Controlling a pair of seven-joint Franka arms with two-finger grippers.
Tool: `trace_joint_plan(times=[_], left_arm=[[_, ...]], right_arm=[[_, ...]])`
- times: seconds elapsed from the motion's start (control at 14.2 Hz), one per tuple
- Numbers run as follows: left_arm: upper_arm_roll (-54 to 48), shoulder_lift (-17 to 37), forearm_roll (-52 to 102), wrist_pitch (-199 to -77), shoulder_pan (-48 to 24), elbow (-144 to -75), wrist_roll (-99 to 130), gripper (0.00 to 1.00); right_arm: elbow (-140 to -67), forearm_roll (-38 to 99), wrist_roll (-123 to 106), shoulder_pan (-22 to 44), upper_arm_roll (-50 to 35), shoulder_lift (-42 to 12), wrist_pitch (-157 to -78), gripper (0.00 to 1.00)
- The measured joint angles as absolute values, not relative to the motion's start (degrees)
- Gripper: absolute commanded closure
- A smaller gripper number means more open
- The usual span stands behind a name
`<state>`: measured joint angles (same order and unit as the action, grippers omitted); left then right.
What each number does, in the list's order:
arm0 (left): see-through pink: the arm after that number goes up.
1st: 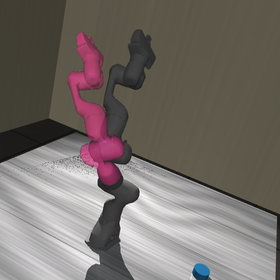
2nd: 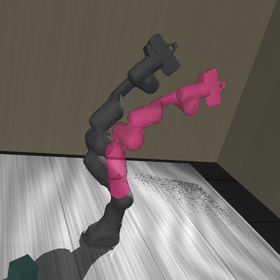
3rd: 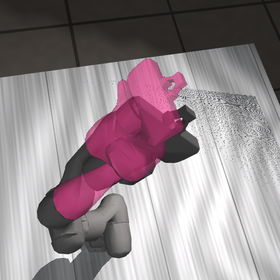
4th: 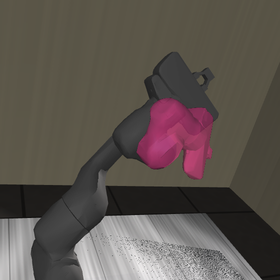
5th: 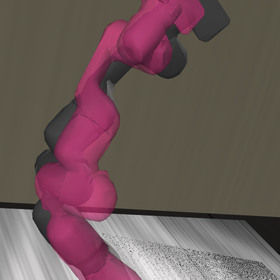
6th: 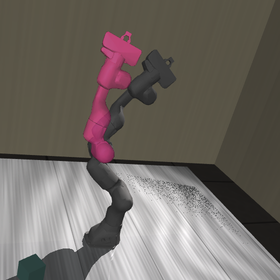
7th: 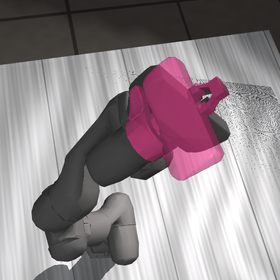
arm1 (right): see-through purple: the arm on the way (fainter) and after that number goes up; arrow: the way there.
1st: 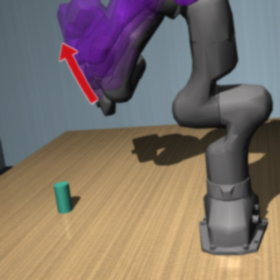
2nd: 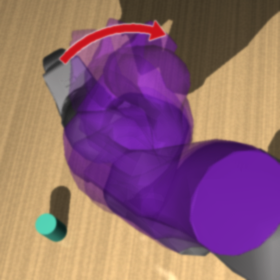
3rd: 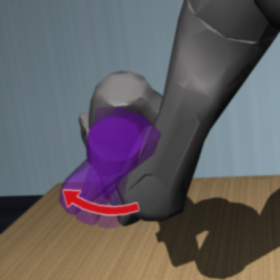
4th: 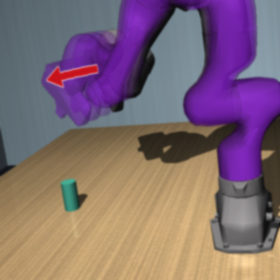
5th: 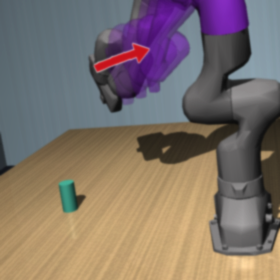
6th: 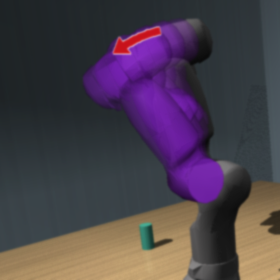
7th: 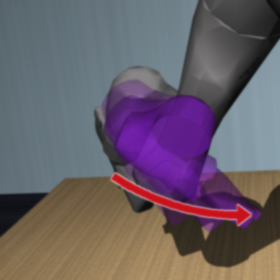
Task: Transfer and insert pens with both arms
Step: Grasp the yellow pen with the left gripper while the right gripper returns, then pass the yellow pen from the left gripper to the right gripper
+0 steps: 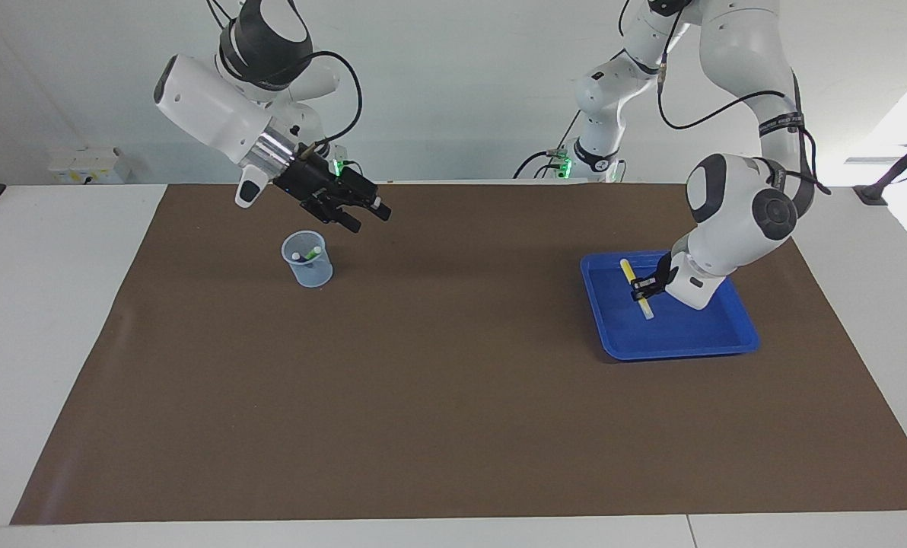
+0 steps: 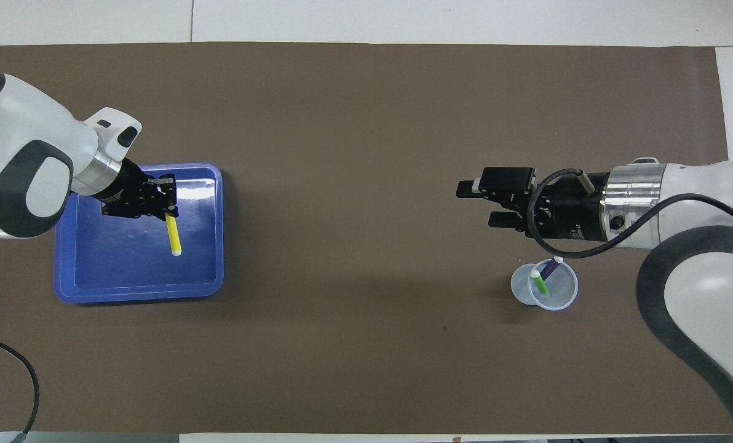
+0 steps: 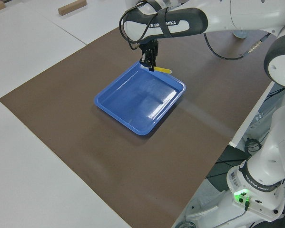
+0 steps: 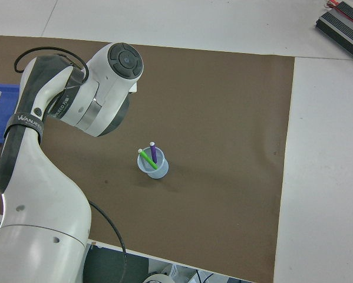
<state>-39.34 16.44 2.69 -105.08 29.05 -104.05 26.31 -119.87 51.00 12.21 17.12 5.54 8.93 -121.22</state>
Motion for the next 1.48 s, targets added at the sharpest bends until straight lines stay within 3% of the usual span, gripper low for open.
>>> trace_joint_plan(times=[0.35,0.71,1.27,1.48], left_arm=[[-45.58,13.89,14.96,-103.18,28.76,-101.58,56.93,1.0],[-51.92,12.53,25.19,-104.8,28.59,-101.68,81.41,1.0],[-56.42,10.66,44.69,-115.43,27.59,-108.29,86.54,1.0],[-57.23,9.23,47.28,-117.13,27.24,-109.92,86.74,1.0]], right_arm=[[-119.91,54.84,13.73,18.0,5.56,8.86,-123.46,0.0],[-120.92,55.02,14.48,23.68,5.53,8.48,-132.49,0.0],[-121.93,55.03,15.39,30.86,5.42,8.41,-137.17,0.0],[-121.97,55.03,15.39,32.95,5.37,8.41,-137.17,0.05]])
